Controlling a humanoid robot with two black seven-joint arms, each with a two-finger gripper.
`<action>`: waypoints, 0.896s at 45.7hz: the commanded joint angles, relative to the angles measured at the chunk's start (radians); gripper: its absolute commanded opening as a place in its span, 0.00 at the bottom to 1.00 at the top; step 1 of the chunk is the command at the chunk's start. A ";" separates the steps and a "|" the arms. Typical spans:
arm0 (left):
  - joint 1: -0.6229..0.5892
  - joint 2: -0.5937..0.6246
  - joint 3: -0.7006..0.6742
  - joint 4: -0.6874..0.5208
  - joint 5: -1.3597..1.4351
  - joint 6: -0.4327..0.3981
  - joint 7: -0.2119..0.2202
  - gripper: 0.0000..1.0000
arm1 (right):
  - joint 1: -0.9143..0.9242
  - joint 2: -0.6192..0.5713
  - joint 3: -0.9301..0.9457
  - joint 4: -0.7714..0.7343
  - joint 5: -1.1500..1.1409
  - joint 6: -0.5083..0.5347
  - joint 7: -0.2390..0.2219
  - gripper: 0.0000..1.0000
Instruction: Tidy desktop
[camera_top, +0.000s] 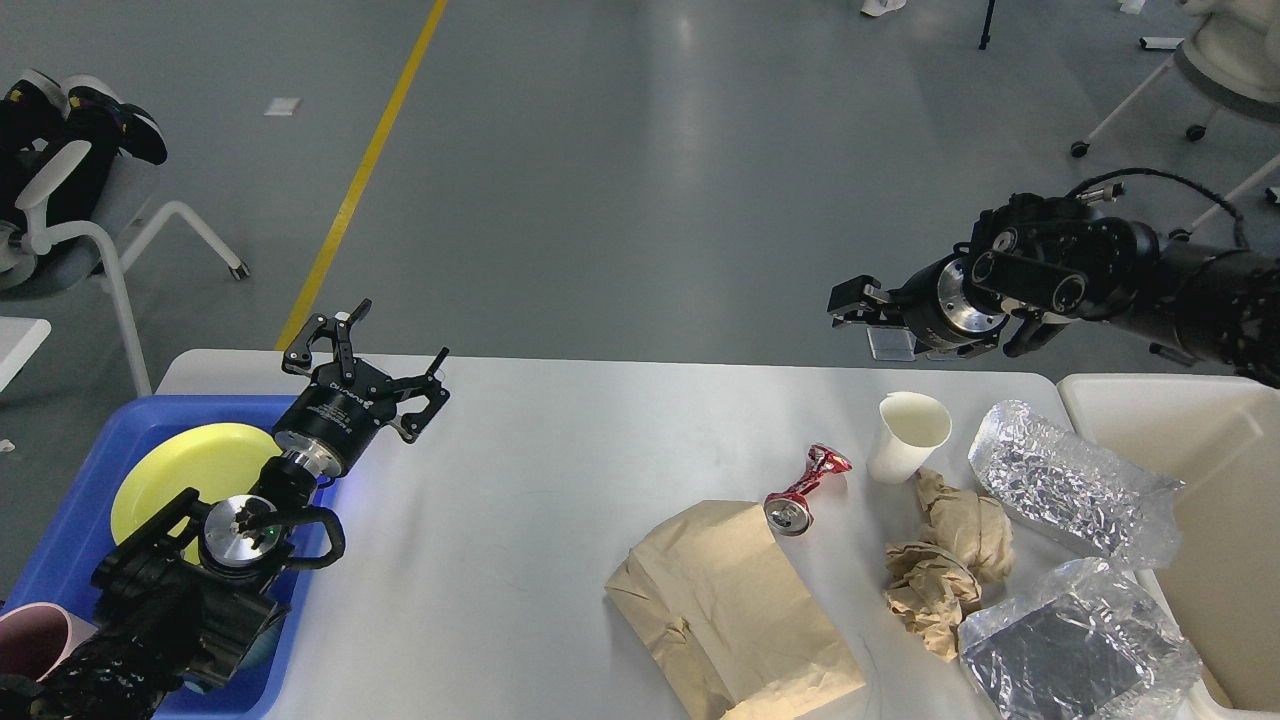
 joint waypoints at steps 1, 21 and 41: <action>0.000 0.000 0.001 0.000 0.000 0.000 0.000 0.96 | 0.077 0.005 -0.090 0.019 0.024 0.092 0.000 1.00; 0.000 0.000 0.001 0.000 0.000 0.000 0.000 0.96 | 0.338 -0.047 -0.188 0.110 0.101 0.459 0.000 1.00; 0.000 0.000 -0.001 0.000 0.000 0.000 0.000 0.96 | 0.211 -0.053 -0.219 0.040 0.084 0.356 -0.005 1.00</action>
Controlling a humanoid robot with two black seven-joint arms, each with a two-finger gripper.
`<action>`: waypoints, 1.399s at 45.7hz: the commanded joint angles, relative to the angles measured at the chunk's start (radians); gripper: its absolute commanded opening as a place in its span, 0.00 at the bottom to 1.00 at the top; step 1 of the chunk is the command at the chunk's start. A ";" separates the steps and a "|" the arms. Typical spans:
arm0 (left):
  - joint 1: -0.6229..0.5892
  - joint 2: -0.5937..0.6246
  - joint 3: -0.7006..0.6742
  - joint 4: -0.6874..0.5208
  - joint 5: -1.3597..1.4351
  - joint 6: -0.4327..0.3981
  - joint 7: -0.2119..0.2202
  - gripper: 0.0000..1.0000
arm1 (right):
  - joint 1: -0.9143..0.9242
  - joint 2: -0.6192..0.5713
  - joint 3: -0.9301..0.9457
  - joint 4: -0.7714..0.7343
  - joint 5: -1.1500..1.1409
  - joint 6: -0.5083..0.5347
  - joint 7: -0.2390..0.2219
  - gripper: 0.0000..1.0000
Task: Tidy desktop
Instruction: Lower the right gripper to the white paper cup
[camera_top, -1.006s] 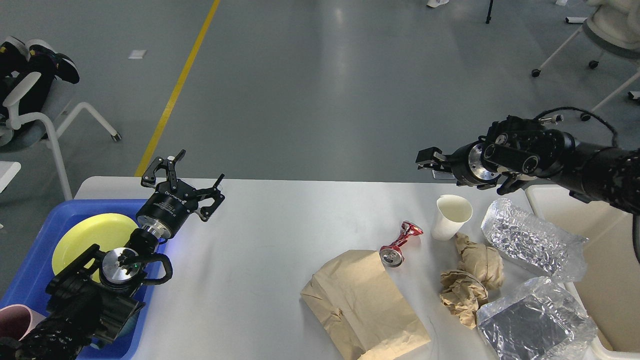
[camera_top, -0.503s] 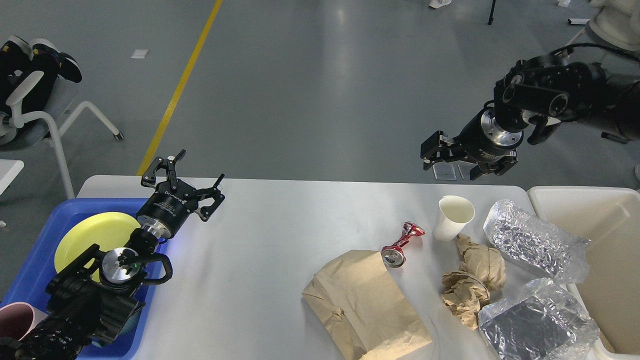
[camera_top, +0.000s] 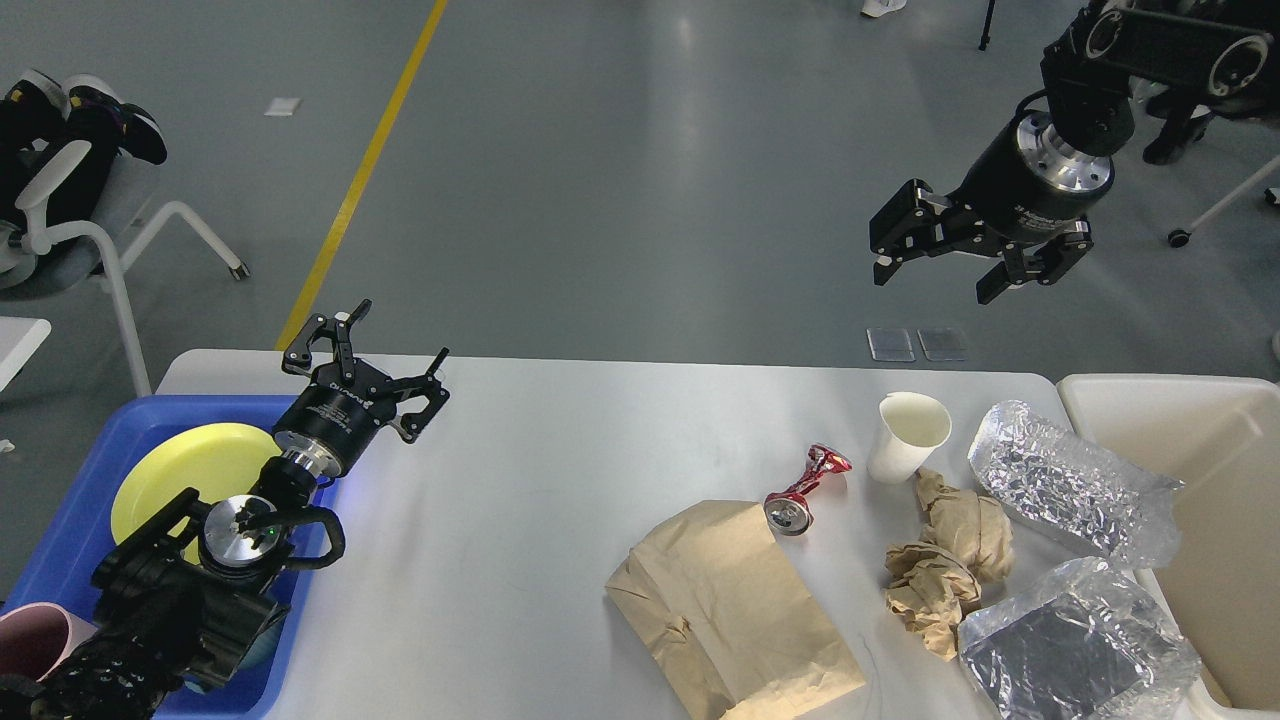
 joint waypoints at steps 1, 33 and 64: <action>0.000 0.000 0.000 0.000 0.000 0.000 0.000 0.96 | -0.191 0.002 -0.006 -0.073 -0.001 -0.159 -0.002 1.00; 0.000 0.000 -0.001 0.000 0.000 0.000 0.000 0.96 | -0.621 0.001 0.112 -0.349 0.017 -0.334 0.000 1.00; 0.000 0.000 0.000 0.000 0.000 0.000 0.000 0.96 | -0.725 0.062 0.112 -0.352 0.016 -0.579 -0.002 0.78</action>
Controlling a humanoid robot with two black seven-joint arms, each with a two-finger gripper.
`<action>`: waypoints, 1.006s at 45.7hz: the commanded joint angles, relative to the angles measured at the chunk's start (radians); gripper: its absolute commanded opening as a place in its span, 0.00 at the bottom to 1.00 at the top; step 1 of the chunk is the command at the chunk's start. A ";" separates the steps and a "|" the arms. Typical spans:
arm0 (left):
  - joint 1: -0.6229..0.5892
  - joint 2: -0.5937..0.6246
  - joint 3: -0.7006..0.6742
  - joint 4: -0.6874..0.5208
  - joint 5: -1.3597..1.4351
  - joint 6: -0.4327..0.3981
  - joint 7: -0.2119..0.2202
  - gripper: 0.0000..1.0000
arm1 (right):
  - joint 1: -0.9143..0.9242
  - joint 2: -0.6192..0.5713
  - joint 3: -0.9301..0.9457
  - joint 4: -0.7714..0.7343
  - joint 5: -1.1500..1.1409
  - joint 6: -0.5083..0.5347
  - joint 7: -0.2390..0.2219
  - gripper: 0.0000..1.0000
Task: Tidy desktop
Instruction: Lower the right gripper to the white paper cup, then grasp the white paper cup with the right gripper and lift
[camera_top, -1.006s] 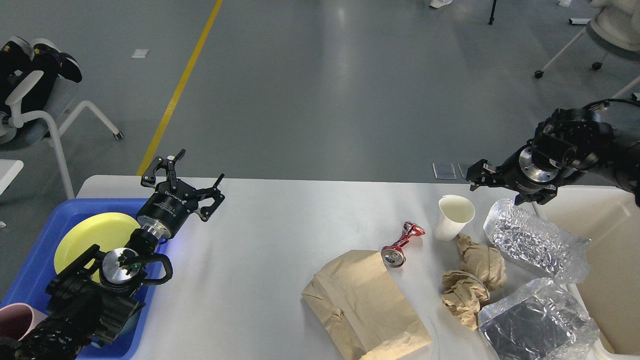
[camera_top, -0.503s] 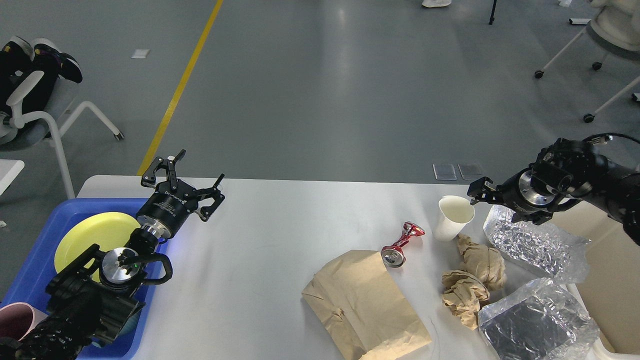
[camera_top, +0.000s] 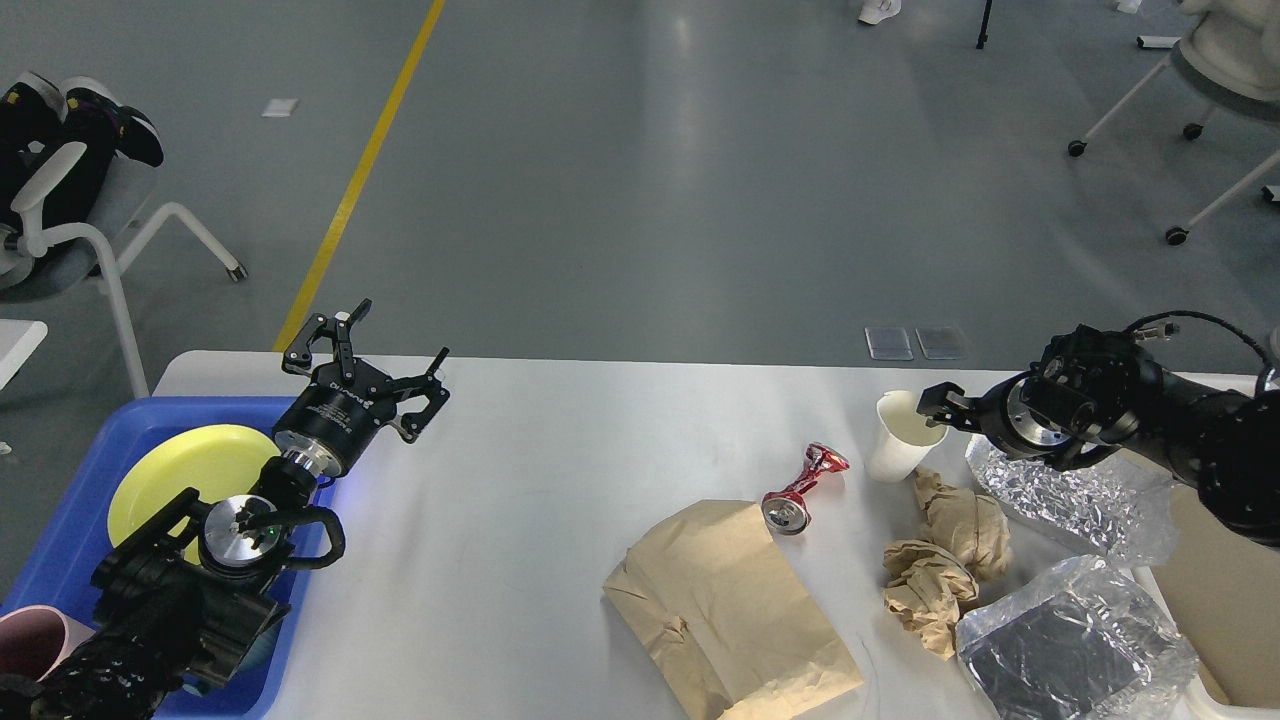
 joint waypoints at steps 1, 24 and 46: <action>0.000 0.000 0.001 0.000 0.000 0.000 0.000 0.96 | -0.011 0.003 0.002 0.000 0.003 -0.050 0.000 0.77; 0.000 0.000 -0.001 0.000 0.000 0.000 0.000 0.96 | -0.020 0.006 0.019 0.020 0.005 -0.096 0.000 0.32; 0.000 0.000 0.001 0.000 0.000 0.000 0.000 0.96 | 0.050 -0.057 0.184 0.100 0.005 -0.061 0.002 0.00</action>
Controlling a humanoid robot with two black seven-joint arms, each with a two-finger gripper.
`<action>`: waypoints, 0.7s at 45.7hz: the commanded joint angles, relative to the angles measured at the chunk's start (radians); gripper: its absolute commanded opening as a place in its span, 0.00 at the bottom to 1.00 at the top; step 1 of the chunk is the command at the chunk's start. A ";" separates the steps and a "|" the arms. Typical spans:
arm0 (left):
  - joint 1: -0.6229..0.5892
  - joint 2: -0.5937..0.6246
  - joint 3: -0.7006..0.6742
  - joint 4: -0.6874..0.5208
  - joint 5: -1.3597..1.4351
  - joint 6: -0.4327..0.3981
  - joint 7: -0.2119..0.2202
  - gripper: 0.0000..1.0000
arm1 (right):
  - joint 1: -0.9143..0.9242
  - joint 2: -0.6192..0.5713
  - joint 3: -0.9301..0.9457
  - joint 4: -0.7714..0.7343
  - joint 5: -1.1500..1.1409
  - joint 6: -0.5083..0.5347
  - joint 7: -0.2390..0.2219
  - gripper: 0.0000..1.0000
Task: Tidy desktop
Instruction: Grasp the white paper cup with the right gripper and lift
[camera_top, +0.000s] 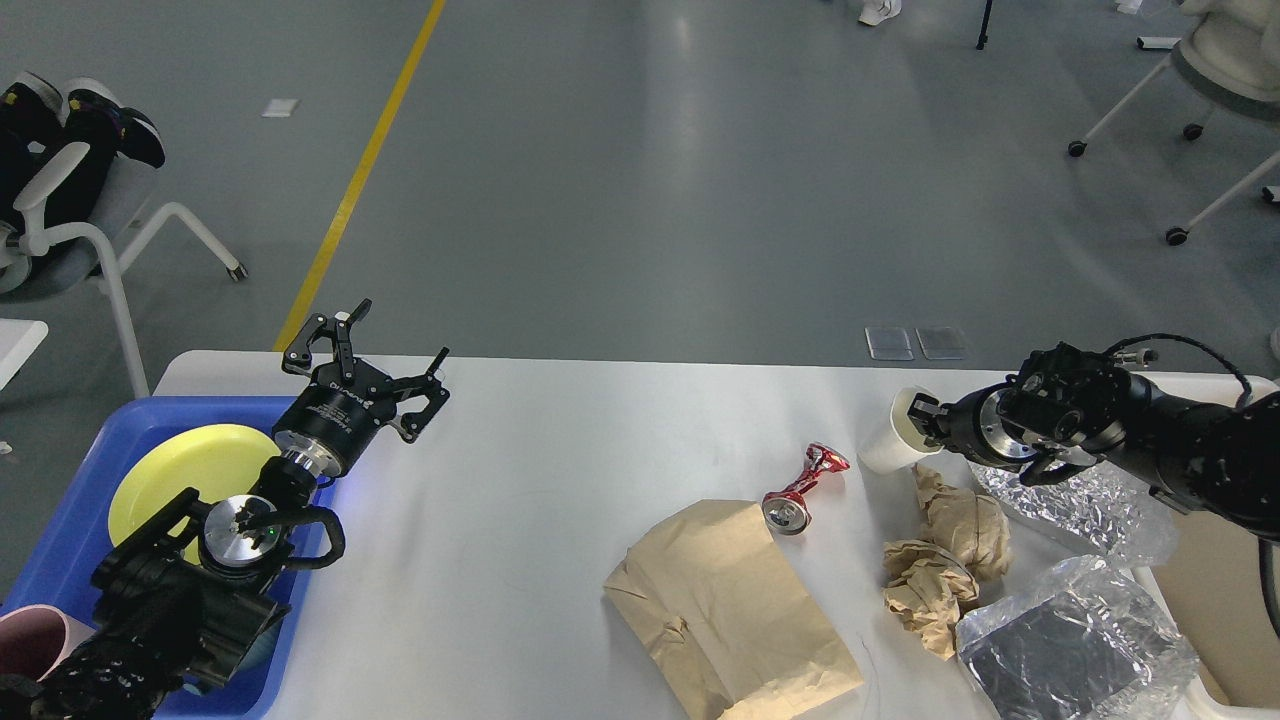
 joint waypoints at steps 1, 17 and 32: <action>0.000 0.000 0.001 0.000 0.000 0.000 0.000 0.96 | 0.056 -0.051 0.056 0.018 0.000 0.046 0.000 0.00; 0.000 0.000 -0.001 0.000 0.000 0.000 0.000 0.96 | 0.383 -0.296 0.187 0.203 0.000 0.272 0.000 0.00; 0.000 0.000 0.001 0.000 0.000 0.000 0.000 0.96 | 0.515 -0.444 0.360 0.217 0.000 0.399 0.000 0.00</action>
